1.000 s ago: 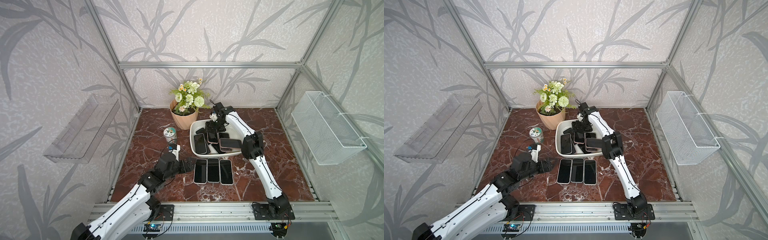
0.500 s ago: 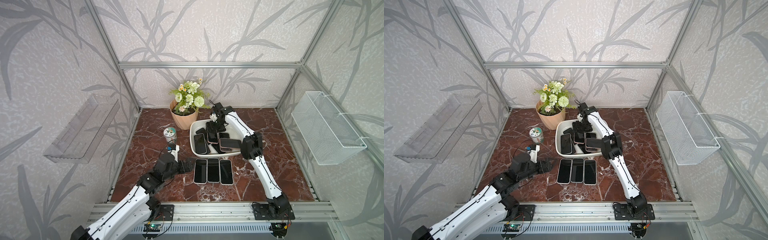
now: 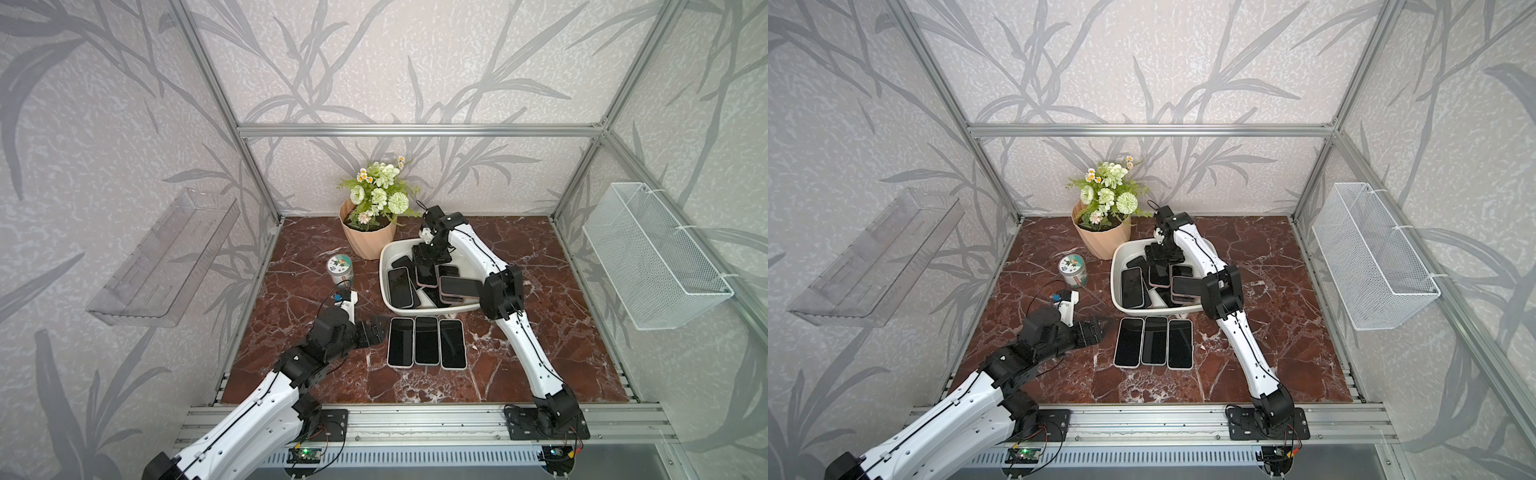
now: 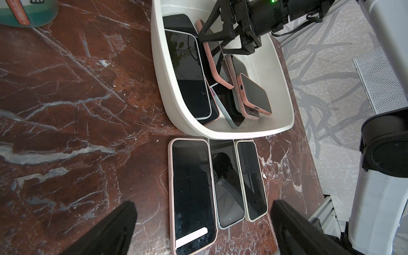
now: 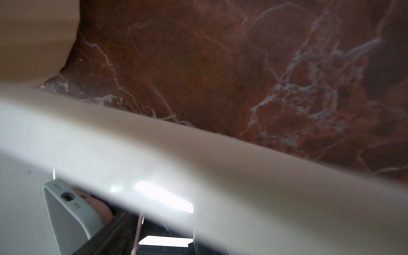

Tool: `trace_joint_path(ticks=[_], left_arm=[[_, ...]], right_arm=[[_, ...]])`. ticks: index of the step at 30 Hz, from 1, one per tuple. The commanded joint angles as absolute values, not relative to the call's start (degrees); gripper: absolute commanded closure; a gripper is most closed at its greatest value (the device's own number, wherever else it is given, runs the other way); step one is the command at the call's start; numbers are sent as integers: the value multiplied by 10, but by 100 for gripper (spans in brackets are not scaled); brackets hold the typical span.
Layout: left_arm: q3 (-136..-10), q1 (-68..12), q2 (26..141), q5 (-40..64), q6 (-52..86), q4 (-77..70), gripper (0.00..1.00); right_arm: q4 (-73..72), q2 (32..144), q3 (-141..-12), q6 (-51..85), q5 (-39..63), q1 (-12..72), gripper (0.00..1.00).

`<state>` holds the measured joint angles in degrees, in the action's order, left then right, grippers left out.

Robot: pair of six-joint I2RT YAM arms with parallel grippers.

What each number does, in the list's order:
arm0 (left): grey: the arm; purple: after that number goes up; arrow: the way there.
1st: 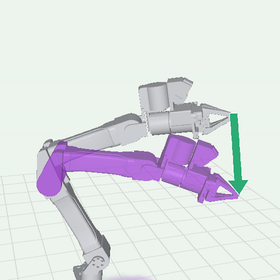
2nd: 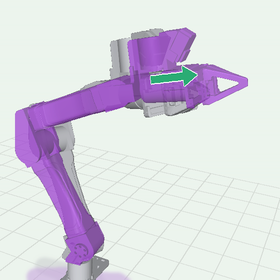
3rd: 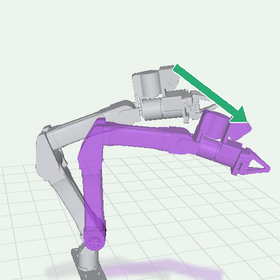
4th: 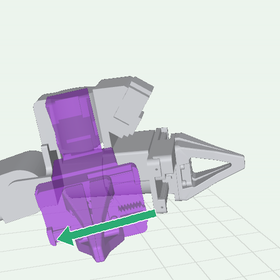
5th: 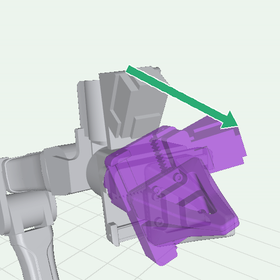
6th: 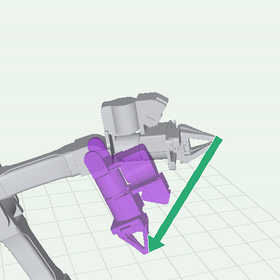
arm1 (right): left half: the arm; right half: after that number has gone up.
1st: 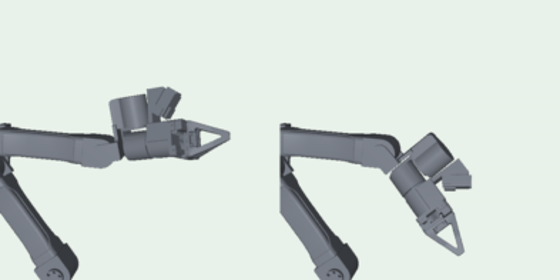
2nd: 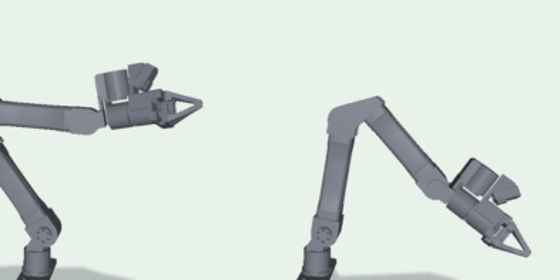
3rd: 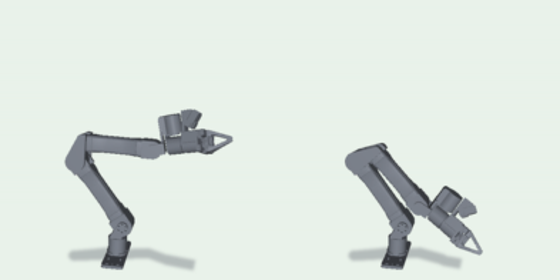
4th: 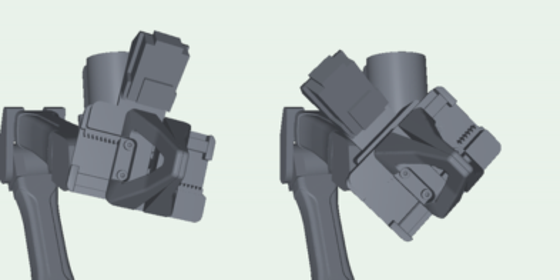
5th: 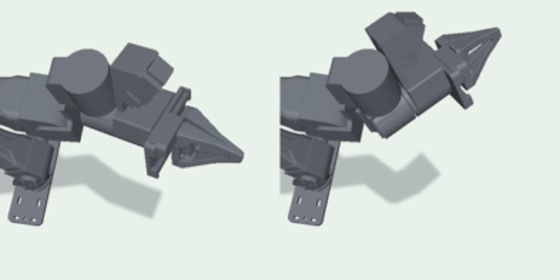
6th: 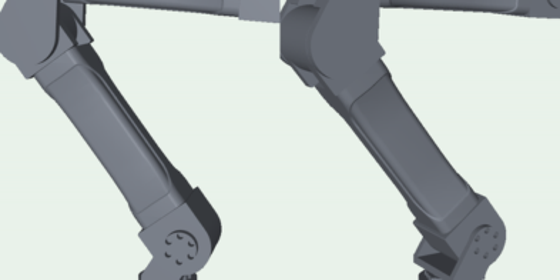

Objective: Take the phone out of the storage box
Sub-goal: Pick up the phone from the storage box.

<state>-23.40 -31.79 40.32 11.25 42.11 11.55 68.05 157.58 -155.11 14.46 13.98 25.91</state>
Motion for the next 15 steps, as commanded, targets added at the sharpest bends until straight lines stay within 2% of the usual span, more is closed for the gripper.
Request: trace_joint_path(ticks=[1,9,15], left_arm=[[-226,-313,402,113,417,109,0],[-227,-312,396,114,425,106,0],[-230,-311,376,108,430,120,0]], right_arm=[[726,1617,-1544,136,122,260,11],[695,1591,-1524,151,116,262,22],[613,1517,-1460,182,148,270,27]])
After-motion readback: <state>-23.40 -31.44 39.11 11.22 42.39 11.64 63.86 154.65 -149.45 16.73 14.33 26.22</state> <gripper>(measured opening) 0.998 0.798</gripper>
